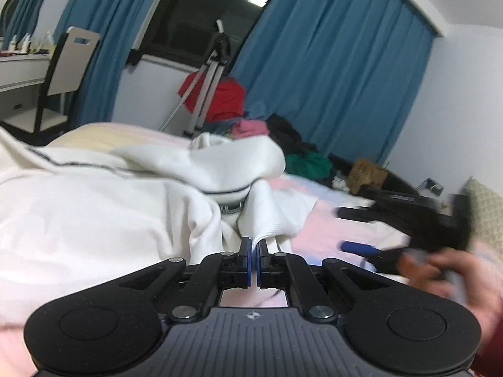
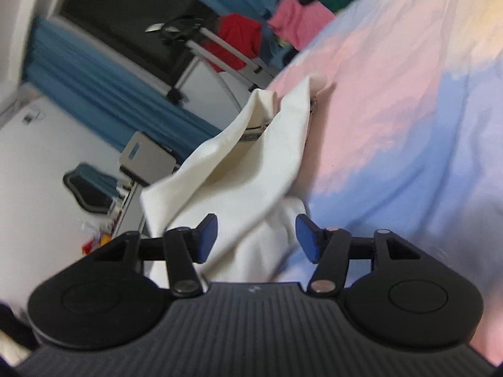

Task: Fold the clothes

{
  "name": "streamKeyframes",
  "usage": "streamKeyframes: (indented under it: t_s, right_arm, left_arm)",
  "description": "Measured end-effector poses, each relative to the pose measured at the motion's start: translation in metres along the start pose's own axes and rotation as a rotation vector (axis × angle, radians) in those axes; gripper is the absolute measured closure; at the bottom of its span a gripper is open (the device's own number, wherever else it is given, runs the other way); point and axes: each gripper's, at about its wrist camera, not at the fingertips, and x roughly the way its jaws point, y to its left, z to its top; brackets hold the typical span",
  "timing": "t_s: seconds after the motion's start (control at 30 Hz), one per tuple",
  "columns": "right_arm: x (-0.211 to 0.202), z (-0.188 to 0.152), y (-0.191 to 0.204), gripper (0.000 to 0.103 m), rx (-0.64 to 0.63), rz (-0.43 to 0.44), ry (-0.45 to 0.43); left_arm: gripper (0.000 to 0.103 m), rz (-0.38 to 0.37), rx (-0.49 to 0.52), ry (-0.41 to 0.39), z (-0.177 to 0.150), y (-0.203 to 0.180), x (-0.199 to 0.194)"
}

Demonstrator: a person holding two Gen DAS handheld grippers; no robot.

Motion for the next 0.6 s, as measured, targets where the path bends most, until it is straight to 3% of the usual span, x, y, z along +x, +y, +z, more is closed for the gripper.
streamKeyframes:
  t_s: [0.17, 0.3, 0.33, 0.4, 0.43, 0.5, 0.6]
  right_arm:
    - [0.09, 0.051, 0.007, 0.044, -0.08, -0.186, -0.044]
    - [0.156, 0.075, -0.005, 0.047, -0.038, -0.253, -0.063]
    - [0.165, 0.077, -0.003, 0.052, -0.043, -0.26, -0.077]
    - [0.183, 0.08, 0.002, 0.083, -0.064, -0.271, -0.106]
    - [0.186, 0.081, 0.009, 0.089, -0.108, -0.282, -0.123]
    - [0.185, 0.085, 0.025, 0.094, -0.198, -0.292, -0.17]
    - [0.162, 0.1, 0.046, 0.095, -0.261, -0.267, -0.249]
  left_arm:
    - [0.1, -0.026, -0.078, -0.009, 0.004, 0.029, 0.011]
    - [0.1, -0.026, -0.105, -0.011, -0.001, 0.05, 0.04]
    - [0.1, -0.032, -0.119, -0.003, -0.002, 0.055, 0.049]
    - [0.1, -0.045, -0.145, 0.013, -0.005, 0.063, 0.066]
    - [0.1, -0.052, -0.138, 0.013, -0.006, 0.065, 0.071]
    - [0.1, -0.072, -0.126, 0.009, -0.009, 0.066, 0.078]
    - [0.101, -0.118, -0.07, -0.031, -0.012, 0.06, 0.077]
